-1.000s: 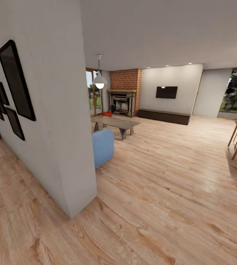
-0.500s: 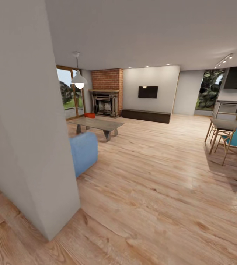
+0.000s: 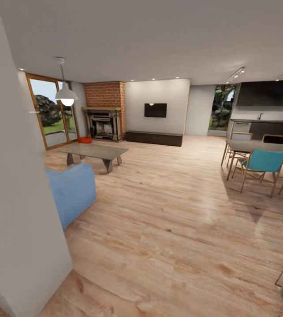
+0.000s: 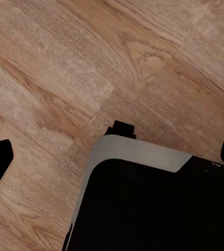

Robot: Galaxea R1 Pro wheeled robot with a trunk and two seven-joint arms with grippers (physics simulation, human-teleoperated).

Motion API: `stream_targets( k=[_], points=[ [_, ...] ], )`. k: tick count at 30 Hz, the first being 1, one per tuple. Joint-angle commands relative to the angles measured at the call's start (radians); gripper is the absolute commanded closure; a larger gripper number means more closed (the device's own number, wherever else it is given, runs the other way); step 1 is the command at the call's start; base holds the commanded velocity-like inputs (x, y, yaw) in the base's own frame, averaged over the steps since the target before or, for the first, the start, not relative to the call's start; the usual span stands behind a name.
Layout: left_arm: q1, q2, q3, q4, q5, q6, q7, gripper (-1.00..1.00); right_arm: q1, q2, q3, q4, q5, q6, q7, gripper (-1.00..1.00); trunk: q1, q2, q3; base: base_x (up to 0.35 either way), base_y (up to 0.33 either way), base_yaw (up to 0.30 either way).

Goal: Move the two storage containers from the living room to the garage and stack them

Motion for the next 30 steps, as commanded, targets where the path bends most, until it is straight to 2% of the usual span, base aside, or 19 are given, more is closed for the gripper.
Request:
stream_targets(
  k=[1, 21, 30],
  points=[
    [0.000, 0.000, 0.004, 0.000, 0.004, -0.004, 0.002, -1.00, -0.002, 0.000, 0.008, 0.003, -0.011, -0.005, 0.005, -1.00, 0.001, -0.001, -0.001, 0.323, 0.000, -0.288],
    [0.000, 0.000, 0.004, 0.000, 0.004, 0.004, 0.002, -1.00, -0.002, 0.000, 0.013, 0.002, -0.003, -0.005, 0.005, -1.00, 0.001, -0.001, -0.001, 0.323, 0.000, -0.287],
    [0.000, 0.000, 0.004, 0.000, 0.004, 0.003, 0.002, -1.00, -0.002, 0.000, 0.020, 0.003, 0.001, -0.002, 0.001, -1.00, 0.001, -0.001, -0.001, 0.323, 0.000, -0.058]
  ],
)
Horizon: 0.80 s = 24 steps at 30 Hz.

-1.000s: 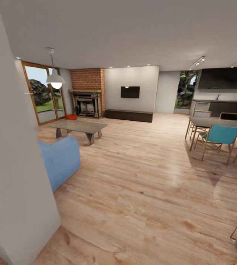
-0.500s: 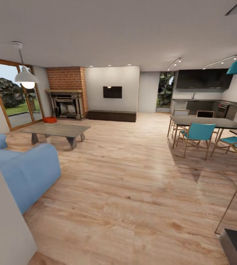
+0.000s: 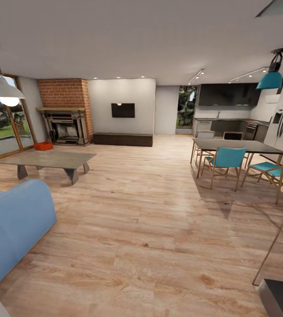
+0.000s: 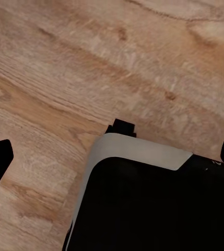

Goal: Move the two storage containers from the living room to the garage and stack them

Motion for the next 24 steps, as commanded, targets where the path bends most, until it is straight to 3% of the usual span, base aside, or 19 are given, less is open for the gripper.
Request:
stream_targets(
  k=[1, 24],
  points=[
    [-0.001, 0.000, 0.004, 0.001, 0.004, -0.004, 0.002, -1.00, -0.001, 0.000, 0.008, 0.003, -0.011, -0.005, 0.005, -1.00, 0.001, -0.001, -0.001, 0.323, 0.000, -0.003],
    [-0.001, 0.002, 0.004, 0.001, 0.004, -0.005, 0.002, -1.00, -0.001, 0.000, 0.007, 0.003, -0.011, -0.005, 0.005, -1.00, 0.001, -0.001, -0.001, 0.323, 0.000, 0.000]
  ],
)
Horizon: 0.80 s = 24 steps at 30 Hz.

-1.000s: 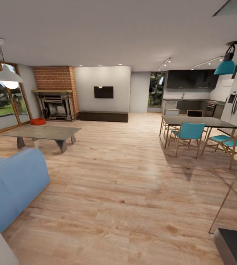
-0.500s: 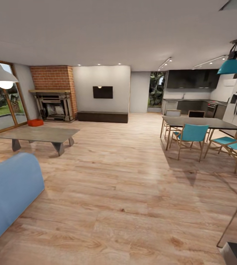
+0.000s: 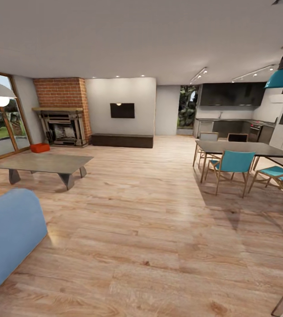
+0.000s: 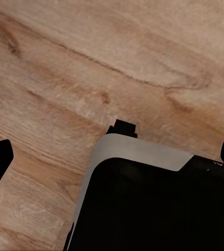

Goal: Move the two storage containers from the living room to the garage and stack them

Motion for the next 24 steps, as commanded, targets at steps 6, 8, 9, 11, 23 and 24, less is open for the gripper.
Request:
stream_targets(
  k=[6, 8, 9, 11, 23, 24],
  points=[
    [-0.001, 0.000, 0.004, 0.001, 0.004, -0.004, 0.002, -1.00, -0.001, 0.000, 0.007, 0.003, -0.011, -0.005, 0.005, -1.00, 0.001, -0.001, -0.001, 0.323, 0.000, 0.000],
    [-0.001, 0.000, 0.004, 0.001, 0.003, -0.004, 0.002, -1.00, -0.001, 0.000, 0.007, 0.003, -0.011, -0.005, 0.005, -1.00, 0.001, -0.001, -0.001, 0.323, 0.000, 0.000],
    [-0.001, 0.000, 0.004, 0.001, 0.003, -0.004, 0.002, -1.00, -0.001, 0.000, 0.007, 0.003, -0.011, -0.005, 0.005, -1.00, 0.001, -0.001, -0.001, 0.323, 0.000, 0.000],
    [-0.001, 0.000, 0.004, 0.001, 0.003, -0.004, 0.002, -1.00, -0.001, 0.000, 0.007, 0.003, -0.011, -0.005, 0.005, -1.00, 0.001, -0.001, -0.001, 0.323, 0.000, 0.000],
    [-0.001, 0.000, 0.004, 0.001, 0.004, -0.004, 0.002, -1.00, -0.001, 0.000, 0.007, 0.003, -0.011, -0.005, 0.005, -1.00, 0.001, -0.001, -0.001, 0.323, 0.000, 0.000],
    [-0.001, 0.000, 0.004, 0.001, 0.004, -0.004, 0.002, -1.00, -0.001, 0.000, 0.007, 0.002, -0.011, -0.006, 0.005, -1.00, 0.001, -0.001, -0.001, 0.323, 0.000, 0.000]
  ],
)
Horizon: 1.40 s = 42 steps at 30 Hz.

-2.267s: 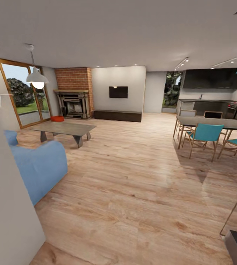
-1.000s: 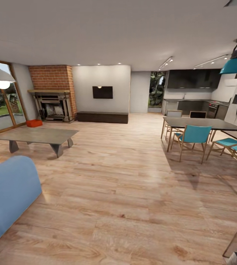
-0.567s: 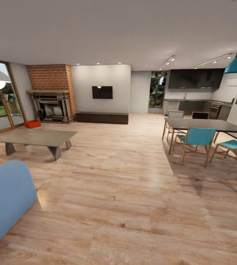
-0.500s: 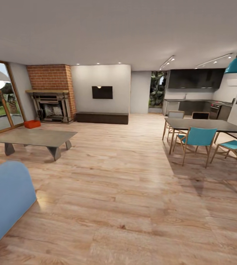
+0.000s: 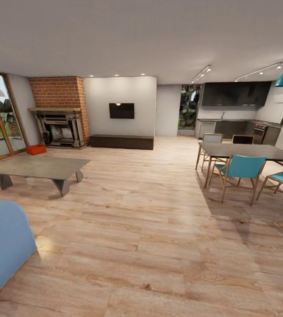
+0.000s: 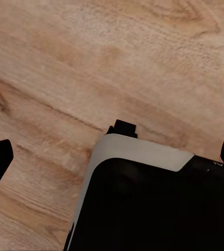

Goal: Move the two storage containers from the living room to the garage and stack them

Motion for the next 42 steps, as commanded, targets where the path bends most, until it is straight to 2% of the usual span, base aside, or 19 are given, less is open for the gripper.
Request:
stream_targets(
  k=[1, 42],
  points=[
    [-0.001, 0.000, 0.004, 0.001, 0.004, -0.004, 0.002, -1.00, -0.001, 0.000, 0.007, 0.003, -0.011, -0.006, 0.005, -1.00, 0.001, -0.001, -0.001, 0.323, 0.000, 0.000],
    [-0.001, -0.002, 0.004, 0.001, 0.004, -0.005, 0.002, -1.00, -0.001, 0.000, 0.007, 0.003, -0.011, -0.006, 0.005, -1.00, 0.001, -0.001, -0.001, 0.323, 0.000, 0.000]
  ],
)
